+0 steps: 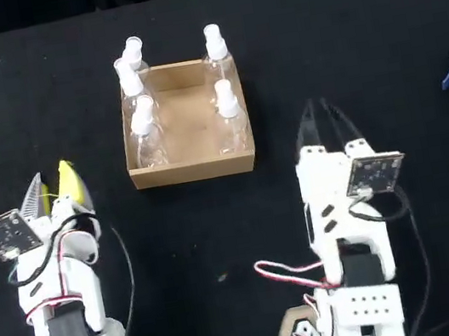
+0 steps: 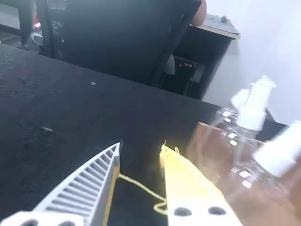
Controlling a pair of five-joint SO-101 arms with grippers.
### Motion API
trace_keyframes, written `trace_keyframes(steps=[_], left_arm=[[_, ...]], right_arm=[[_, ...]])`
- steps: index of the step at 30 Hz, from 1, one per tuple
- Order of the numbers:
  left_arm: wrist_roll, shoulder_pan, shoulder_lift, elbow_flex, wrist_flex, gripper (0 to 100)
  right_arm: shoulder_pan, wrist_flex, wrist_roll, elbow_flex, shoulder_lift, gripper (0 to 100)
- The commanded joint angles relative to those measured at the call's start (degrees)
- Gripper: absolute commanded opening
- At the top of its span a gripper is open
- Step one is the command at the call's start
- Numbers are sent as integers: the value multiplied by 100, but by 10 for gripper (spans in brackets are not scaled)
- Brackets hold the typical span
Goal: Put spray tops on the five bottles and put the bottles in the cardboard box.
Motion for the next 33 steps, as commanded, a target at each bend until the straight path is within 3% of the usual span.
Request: trace_keyframes(steps=[1,7,13,19,25,33], left_arm=[[-53,523,-62,136,-26,30],[-853,505,-62,136,360,30],[-1134,92,-62,136,2382,30],[-1134,-505,-62,136,3209,30],[-1108,-1042,-53,136,5046,30],[-1099,-1059,-62,127,5020,30]], right_arm=[[141,2576,9,-75,-1182,11],[325,3675,44,-75,-1068,11],[369,4413,53,-75,-1103,11],[378,6110,44,-75,-1112,11],[360,6075,53,-75,-1112,11],[325,6075,53,-75,-1130,11]])
